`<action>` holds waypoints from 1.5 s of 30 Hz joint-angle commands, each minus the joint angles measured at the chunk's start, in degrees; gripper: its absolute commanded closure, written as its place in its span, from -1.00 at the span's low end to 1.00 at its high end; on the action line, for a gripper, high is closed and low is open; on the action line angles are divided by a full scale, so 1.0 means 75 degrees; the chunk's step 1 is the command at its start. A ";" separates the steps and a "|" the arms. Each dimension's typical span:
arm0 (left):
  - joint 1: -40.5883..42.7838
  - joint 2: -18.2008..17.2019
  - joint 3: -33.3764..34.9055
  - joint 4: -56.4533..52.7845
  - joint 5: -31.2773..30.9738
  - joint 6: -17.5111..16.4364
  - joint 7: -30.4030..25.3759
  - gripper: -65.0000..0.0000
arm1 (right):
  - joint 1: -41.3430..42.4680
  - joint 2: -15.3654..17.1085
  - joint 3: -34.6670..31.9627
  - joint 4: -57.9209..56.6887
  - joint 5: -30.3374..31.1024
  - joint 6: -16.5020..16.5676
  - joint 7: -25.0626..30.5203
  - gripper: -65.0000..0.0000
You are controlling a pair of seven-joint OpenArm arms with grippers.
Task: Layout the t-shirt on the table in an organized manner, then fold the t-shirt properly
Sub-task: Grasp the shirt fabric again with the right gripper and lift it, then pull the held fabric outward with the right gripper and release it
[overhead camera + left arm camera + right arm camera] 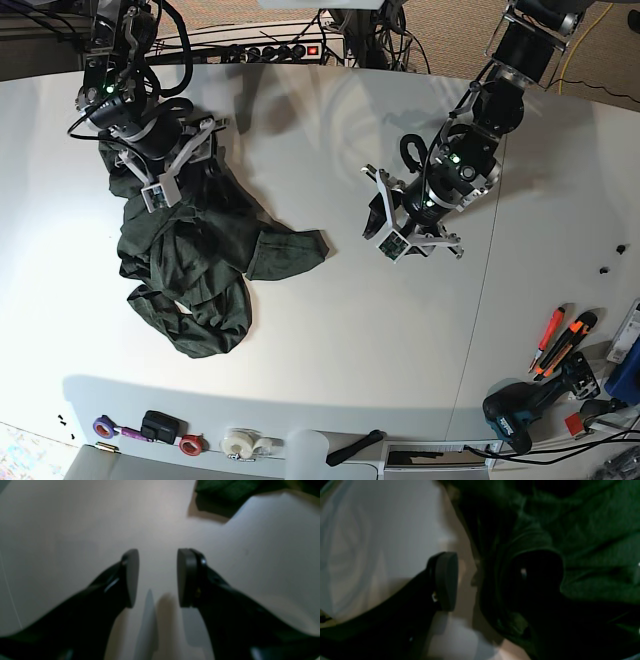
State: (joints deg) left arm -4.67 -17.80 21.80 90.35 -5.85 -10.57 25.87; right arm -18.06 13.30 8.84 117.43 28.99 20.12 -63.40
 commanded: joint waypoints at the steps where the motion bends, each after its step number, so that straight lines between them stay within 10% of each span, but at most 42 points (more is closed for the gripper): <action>1: -0.0140 -0.0017 -0.0029 0.0131 -0.0026 0.0026 -0.0251 0.21 | 0.0140 0.0067 0.0029 0.0134 0.0073 -0.0117 0.0166 0.09; 12: -0.0137 -0.0015 -0.0029 0.0131 -0.0026 0.0026 -0.0248 0.21 | 0.0903 -0.0236 0.0029 0.0134 -0.0044 -0.0638 0.0006 0.12; 20: -0.0140 -0.0017 -0.0029 0.0131 -0.0023 0.0029 -0.0248 0.21 | 0.0903 -0.0641 0.0029 0.0134 0.0061 -0.0627 -0.0198 0.86; 26: -0.0140 -0.0017 -0.0029 0.0029 0.0038 0.0029 -0.0254 0.21 | 0.0787 -0.0653 0.0029 0.0466 0.0417 -0.0143 -0.0495 0.84; 30: -0.0140 -0.0020 -0.0029 0.0029 0.0093 0.0061 -0.0251 0.21 | 0.0411 -0.0656 0.0029 0.1399 -0.0251 -0.0114 -0.0501 0.41; 45: -0.0137 -0.0020 -0.0029 0.0029 0.0090 0.0052 -0.0248 0.21 | -0.0259 -0.0656 0.0035 0.1827 -0.1982 -0.1402 0.0052 0.15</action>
State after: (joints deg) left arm -4.67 -17.80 21.80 89.65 -5.19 -10.37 25.45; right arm -20.23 8.08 8.95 130.19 14.06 9.98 -64.40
